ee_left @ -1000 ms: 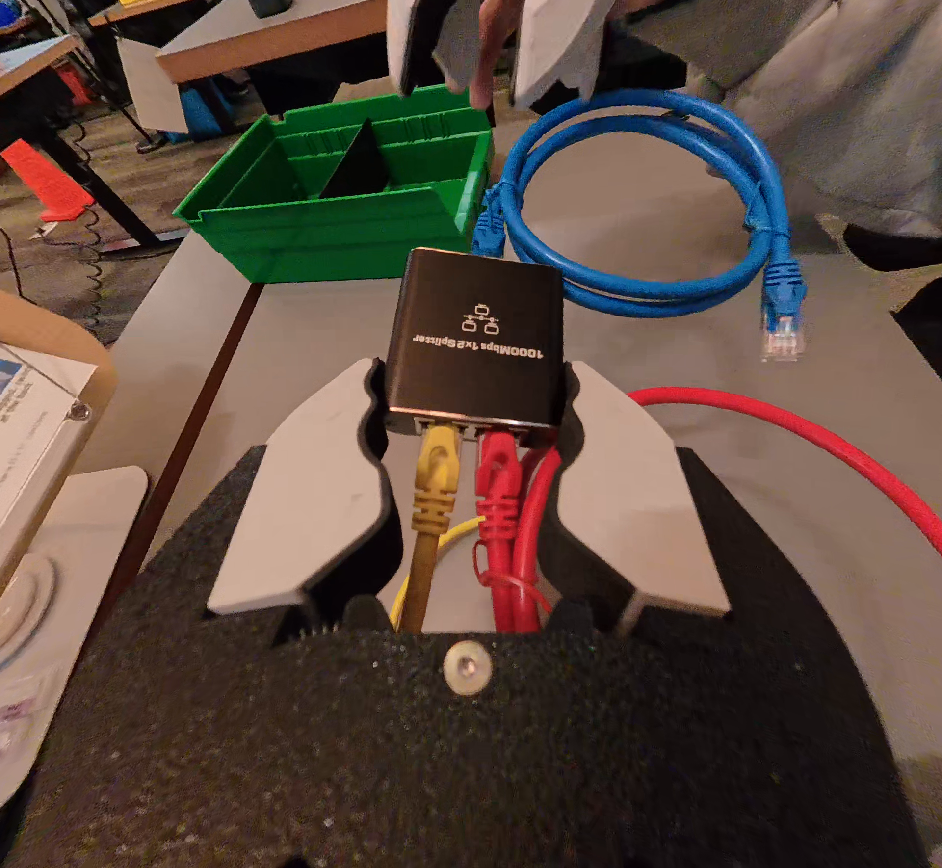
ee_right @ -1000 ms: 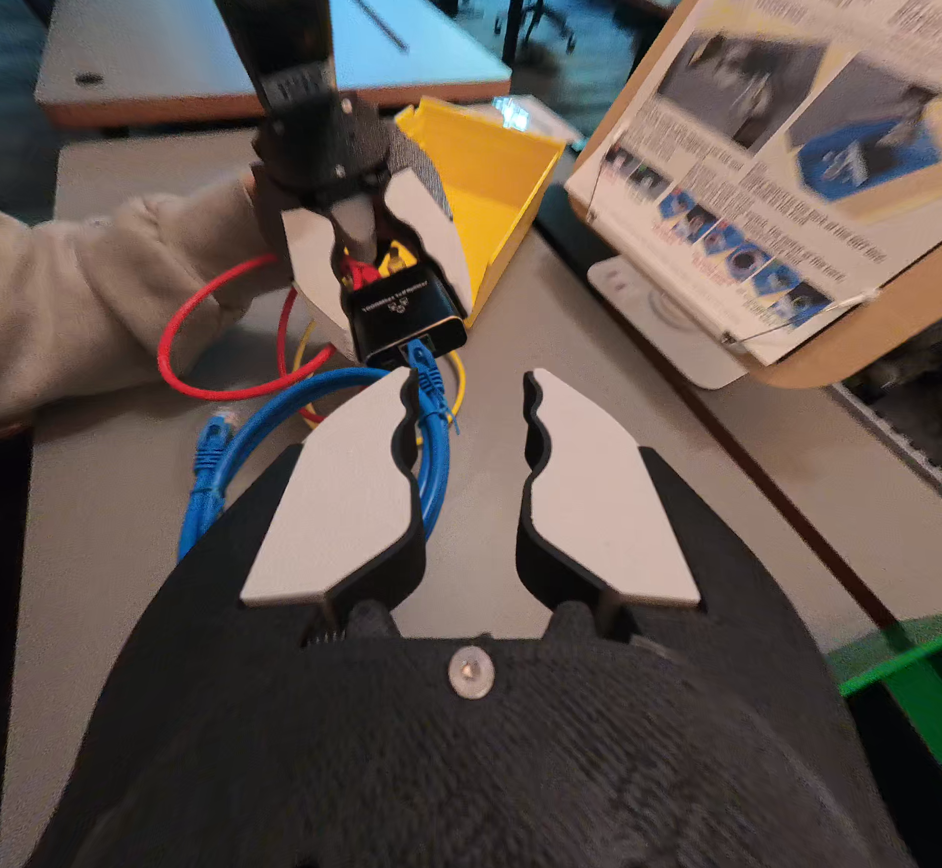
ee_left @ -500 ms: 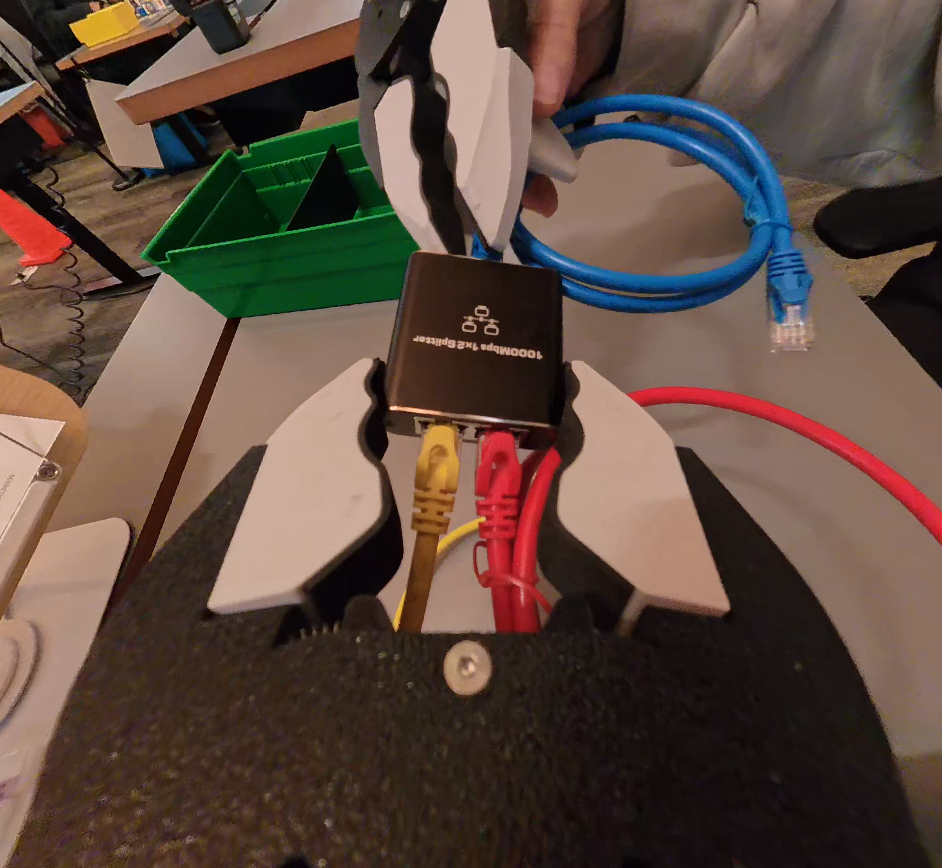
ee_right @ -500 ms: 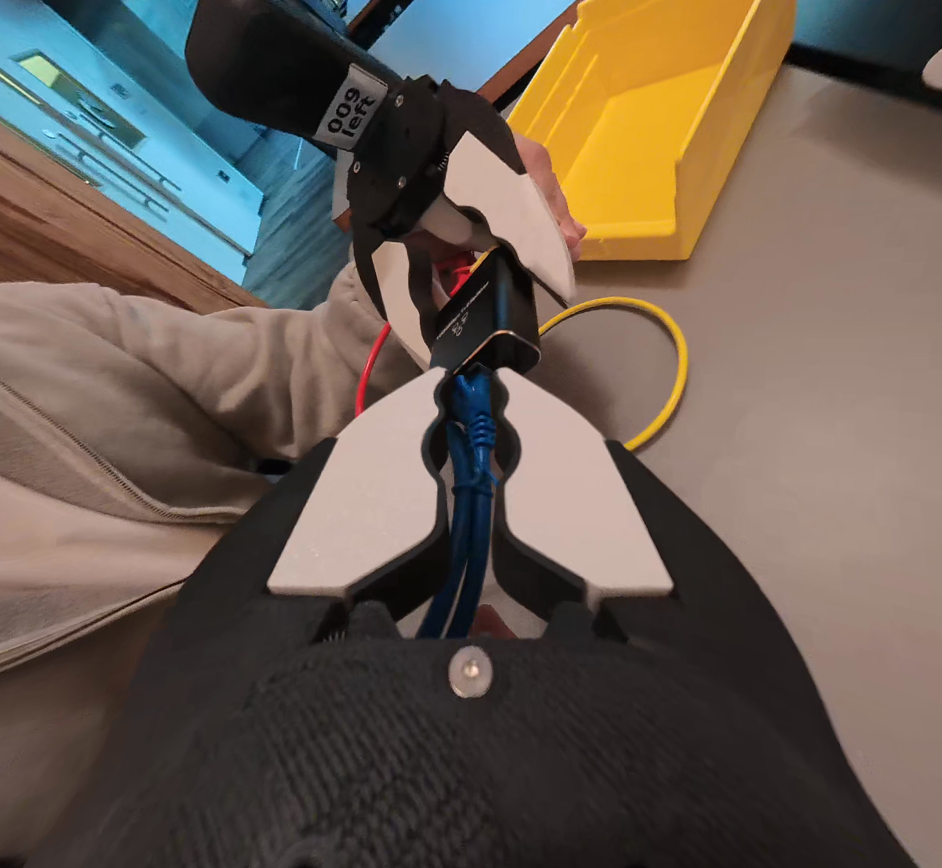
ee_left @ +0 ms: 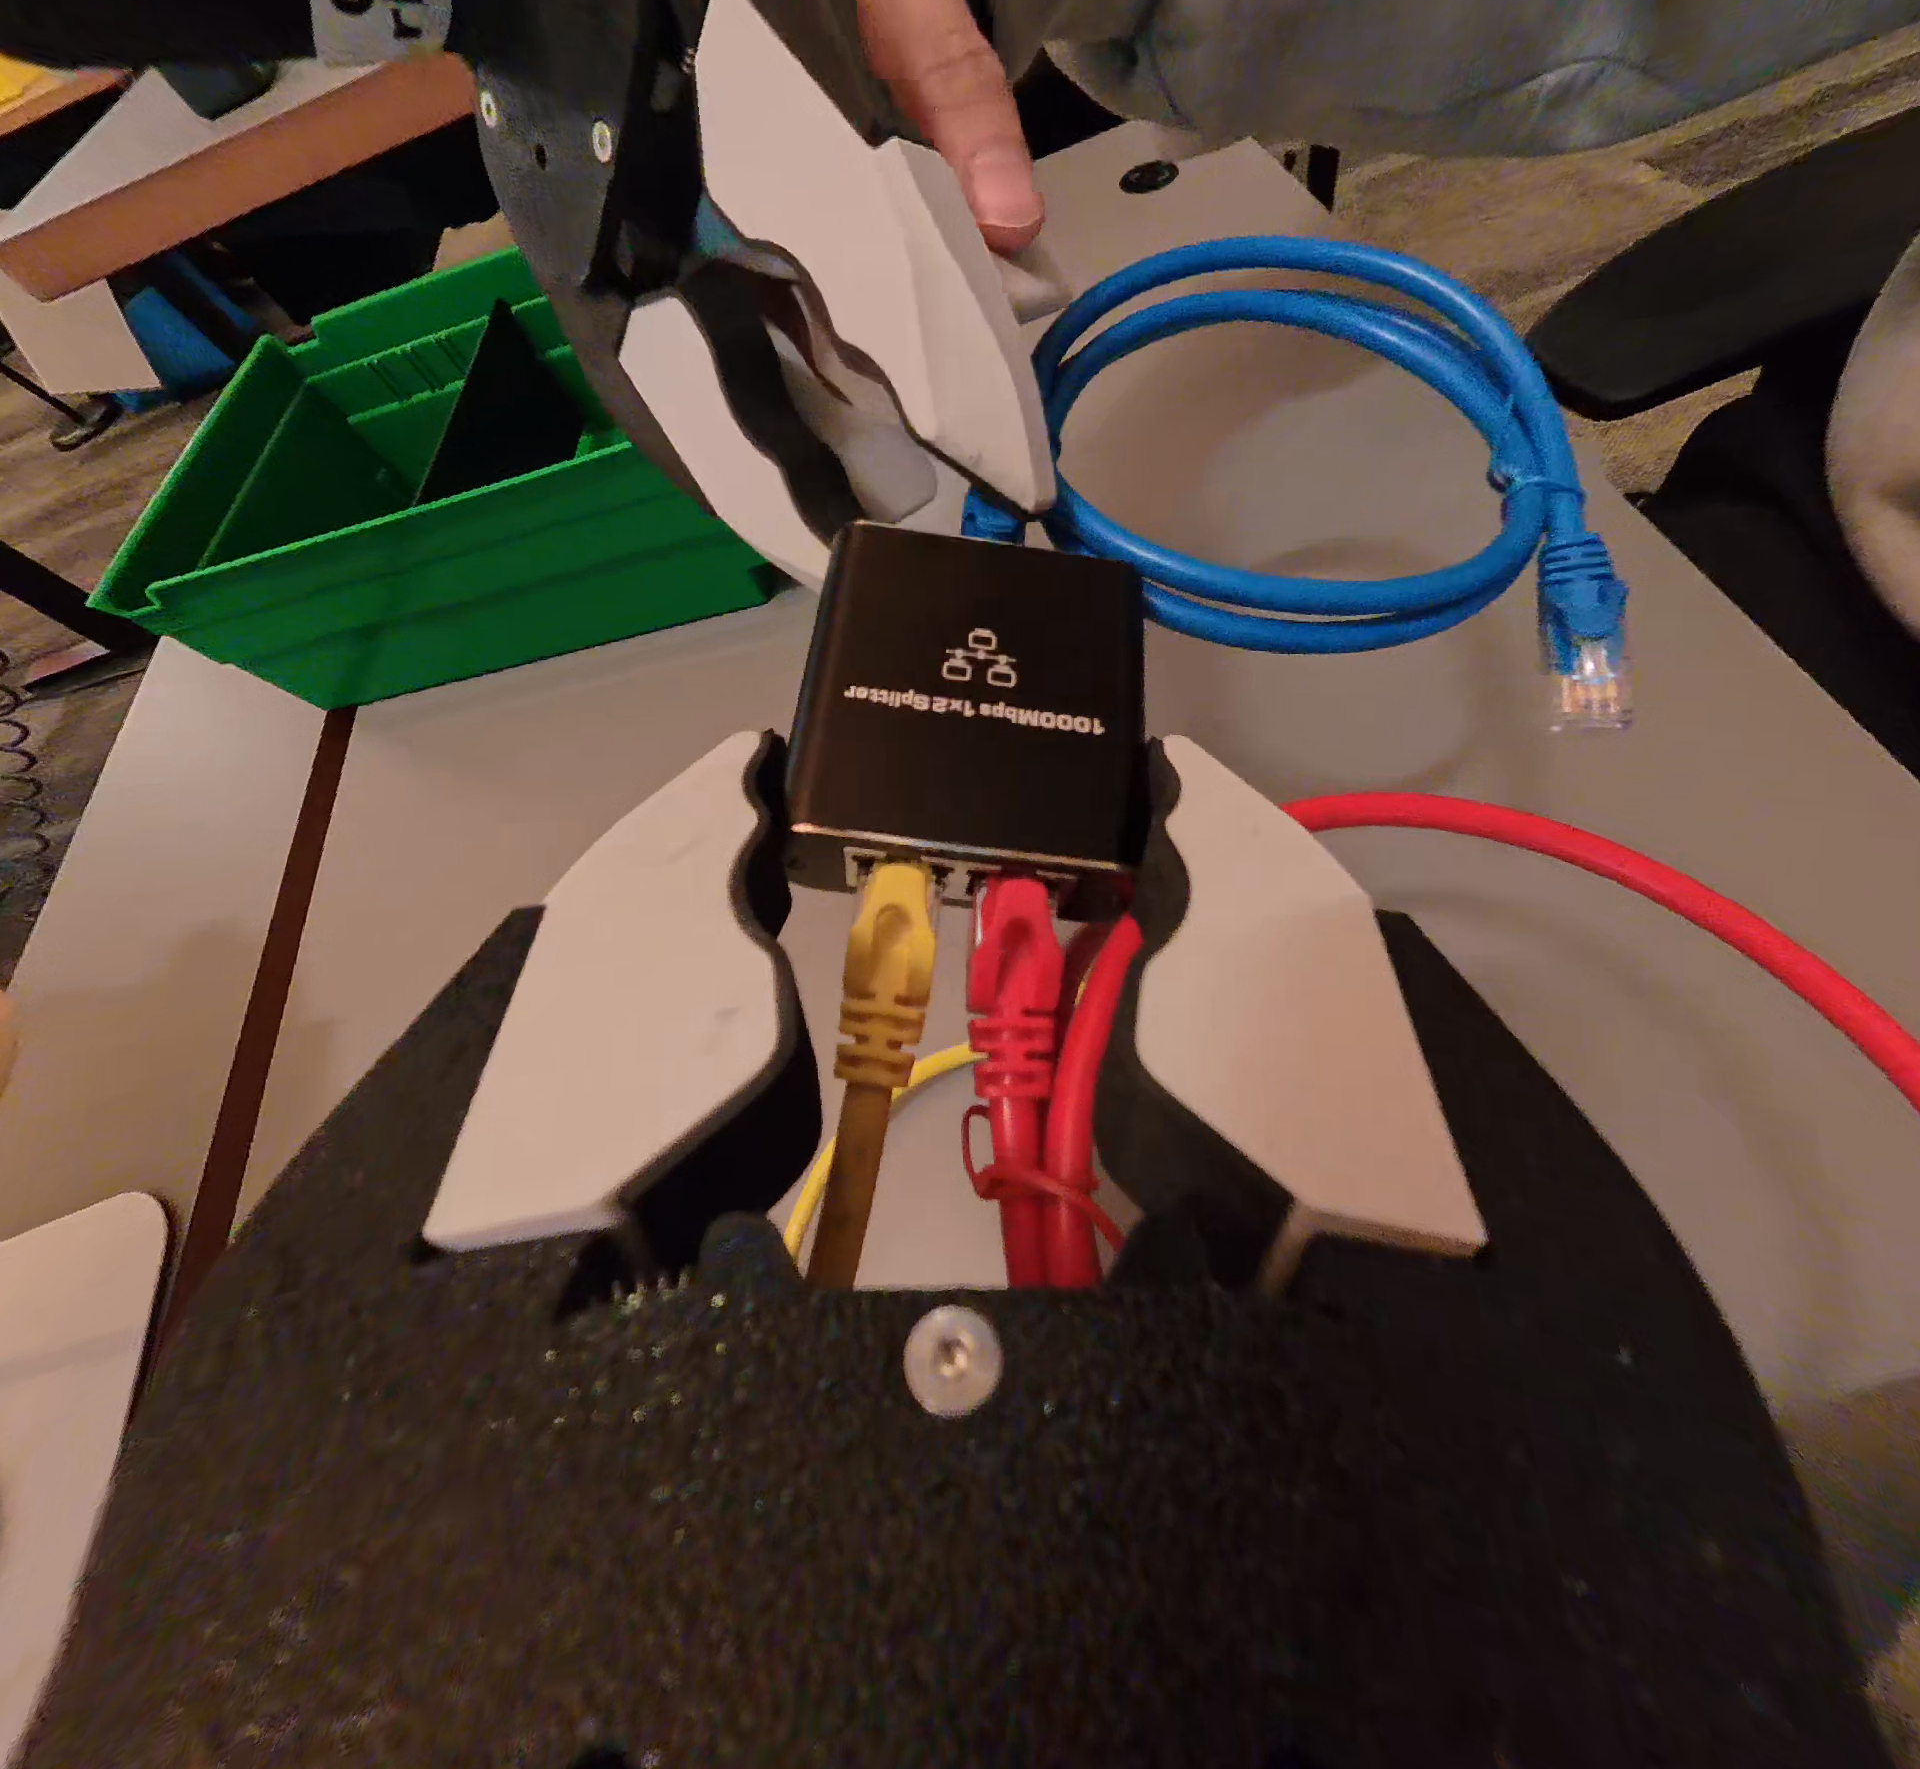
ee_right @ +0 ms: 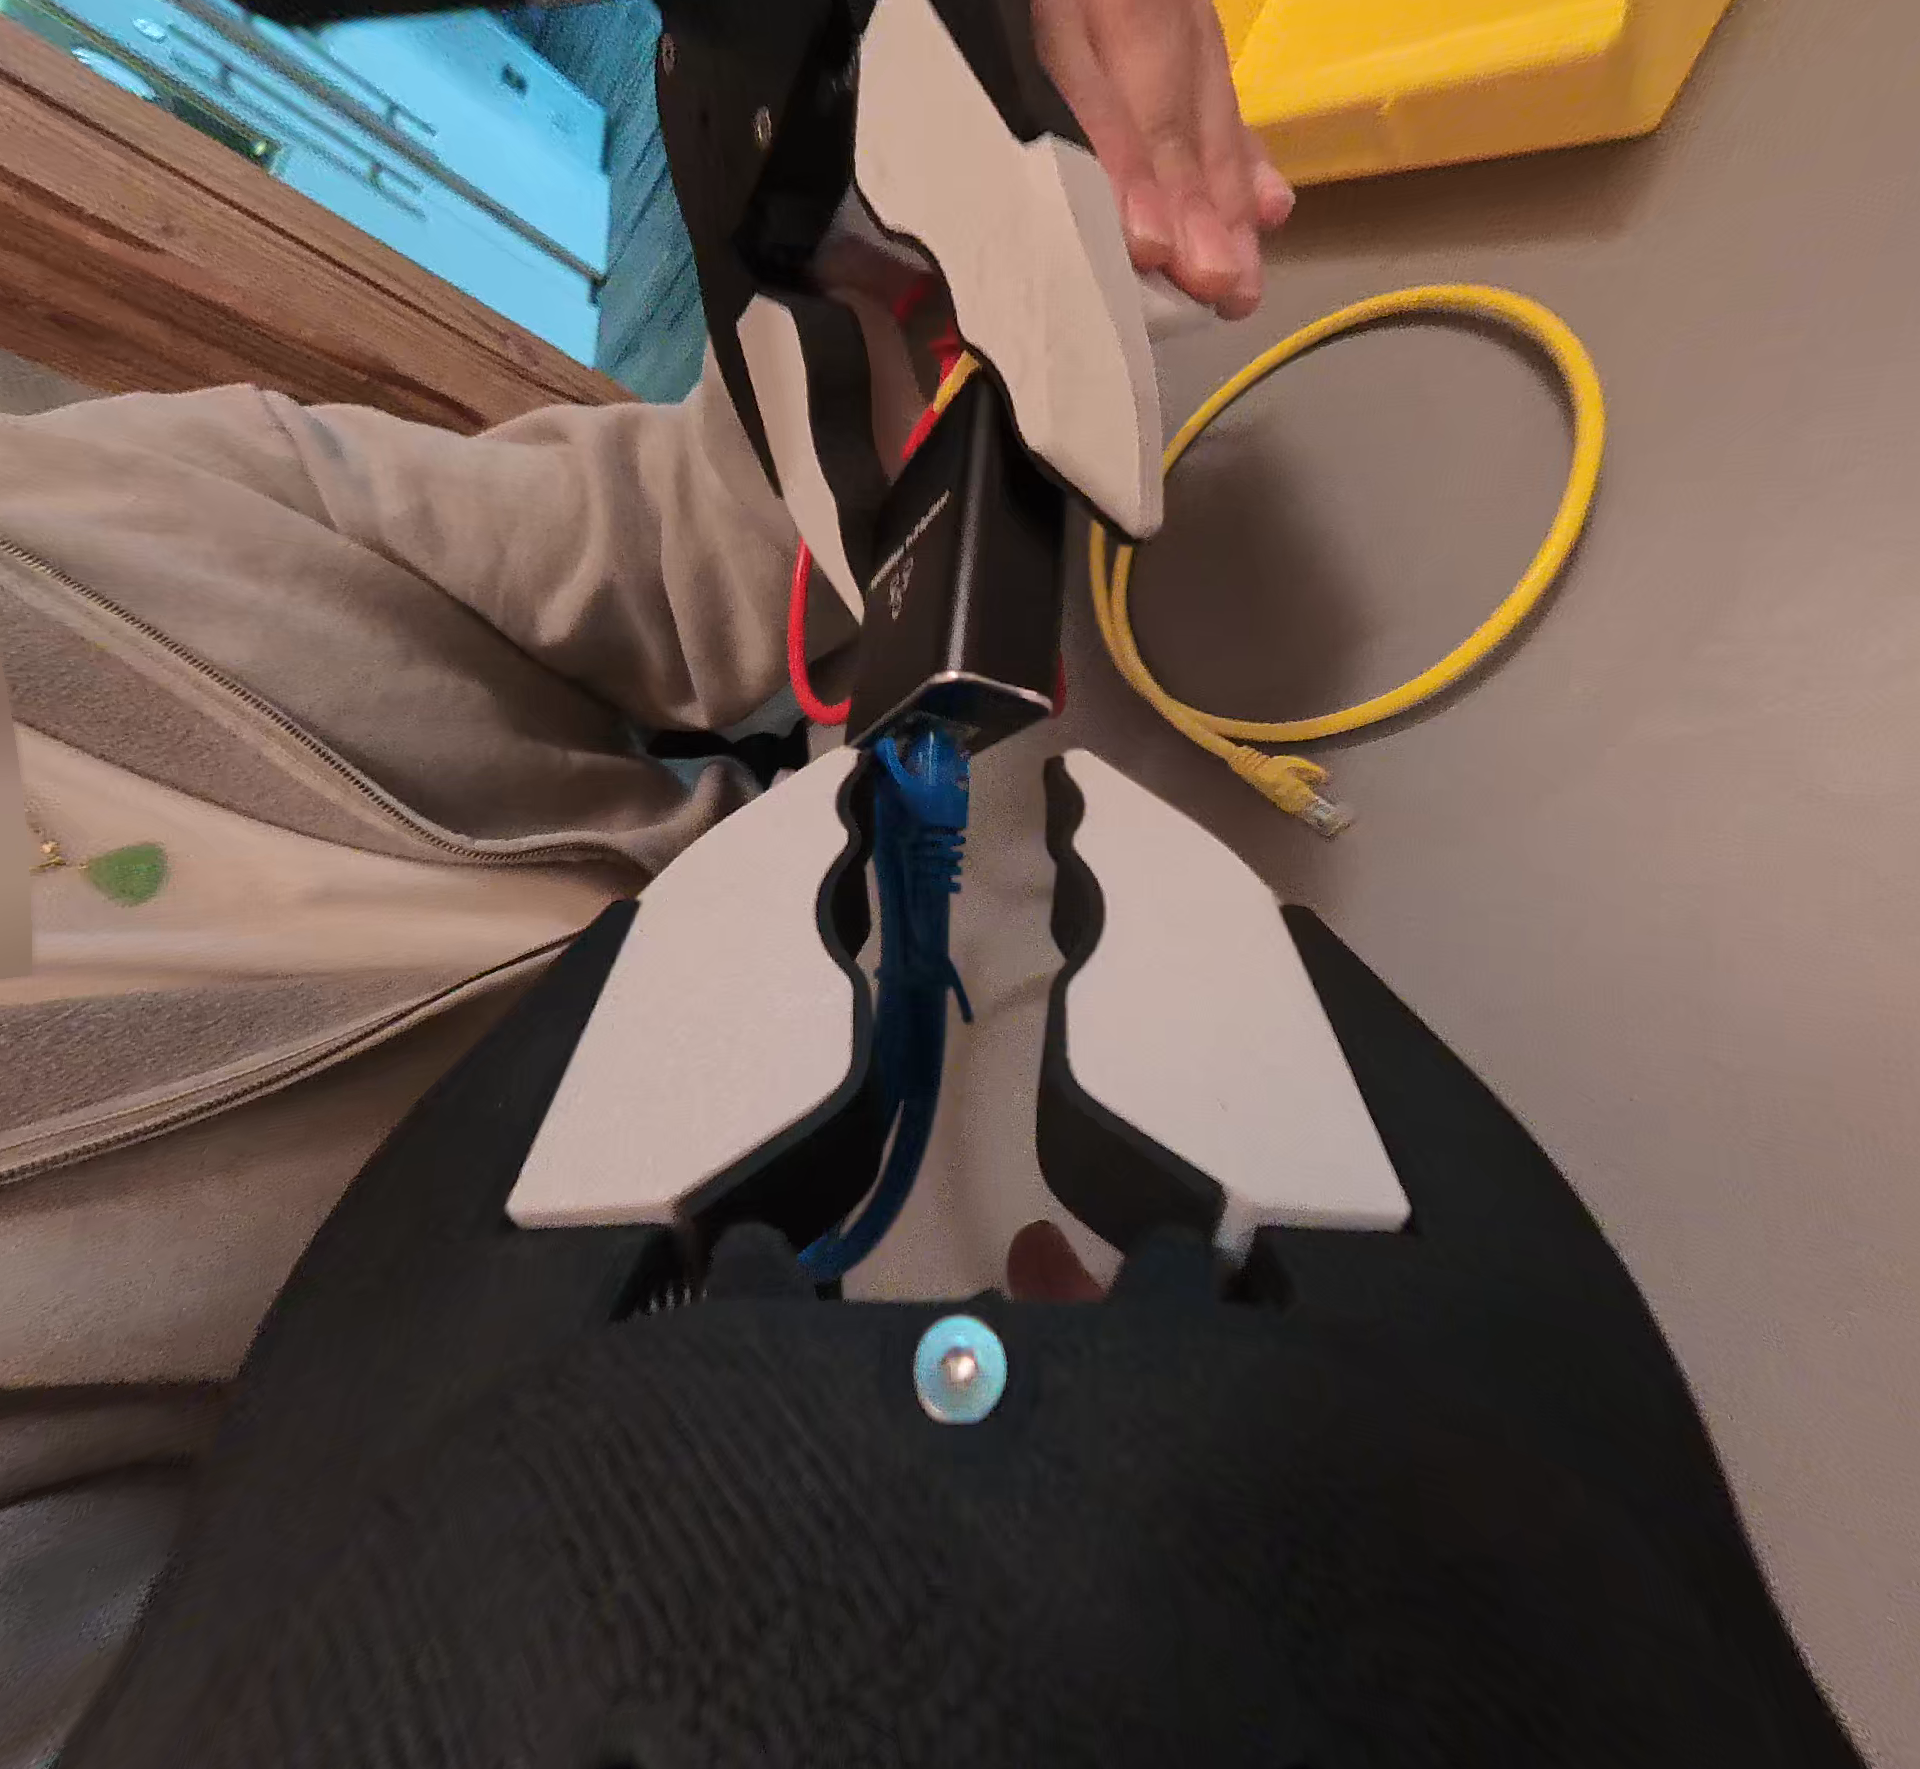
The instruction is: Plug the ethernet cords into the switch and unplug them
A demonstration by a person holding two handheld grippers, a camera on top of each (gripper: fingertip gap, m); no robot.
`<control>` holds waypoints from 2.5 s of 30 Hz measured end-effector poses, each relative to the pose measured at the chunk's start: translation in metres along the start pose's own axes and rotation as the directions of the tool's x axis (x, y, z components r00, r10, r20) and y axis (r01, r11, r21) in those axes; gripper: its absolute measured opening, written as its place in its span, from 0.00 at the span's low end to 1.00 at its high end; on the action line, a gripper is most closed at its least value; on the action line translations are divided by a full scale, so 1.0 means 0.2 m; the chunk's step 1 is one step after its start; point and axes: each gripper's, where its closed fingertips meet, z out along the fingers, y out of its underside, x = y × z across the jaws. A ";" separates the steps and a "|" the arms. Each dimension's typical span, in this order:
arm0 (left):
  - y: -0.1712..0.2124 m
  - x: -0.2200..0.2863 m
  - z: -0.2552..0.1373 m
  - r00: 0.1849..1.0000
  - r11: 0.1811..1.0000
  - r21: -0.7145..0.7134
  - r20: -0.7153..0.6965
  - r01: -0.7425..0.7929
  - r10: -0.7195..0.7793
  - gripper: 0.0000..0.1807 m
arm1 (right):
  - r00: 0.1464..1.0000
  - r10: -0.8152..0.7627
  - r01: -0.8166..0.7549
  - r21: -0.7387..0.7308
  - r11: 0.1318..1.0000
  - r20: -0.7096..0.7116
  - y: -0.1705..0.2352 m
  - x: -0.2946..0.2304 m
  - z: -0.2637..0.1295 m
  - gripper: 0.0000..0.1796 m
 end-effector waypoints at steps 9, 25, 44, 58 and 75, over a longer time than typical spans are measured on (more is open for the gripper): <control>-0.02 0.02 -0.03 1.000 0.999 0.031 -0.017 -0.026 0.026 0.35 | 0.969 0.102 -0.093 -0.052 0.994 0.226 0.01 -0.09 0.06 0.11; 0.05 0.03 0.01 0.999 0.999 -0.030 -0.029 -0.034 0.033 0.35 | 0.968 0.192 -0.153 -0.227 0.962 0.162 0.06 -0.02 0.08 0.09; 0.06 0.08 0.09 0.993 0.987 -0.113 -0.057 -0.114 0.108 0.35 | 0.985 0.097 -0.051 -0.302 0.952 0.140 0.18 -0.01 0.08 0.09; 0.05 0.07 0.10 0.995 0.986 -0.133 -0.046 -0.099 0.094 0.35 | 0.975 0.131 -0.062 -0.346 0.936 0.180 0.24 -0.03 0.12 0.08; 0.02 0.08 0.07 0.990 0.980 -0.140 -0.028 -0.144 0.141 0.35 | 0.951 0.206 -0.112 -0.364 0.925 0.231 0.21 -0.07 0.11 0.09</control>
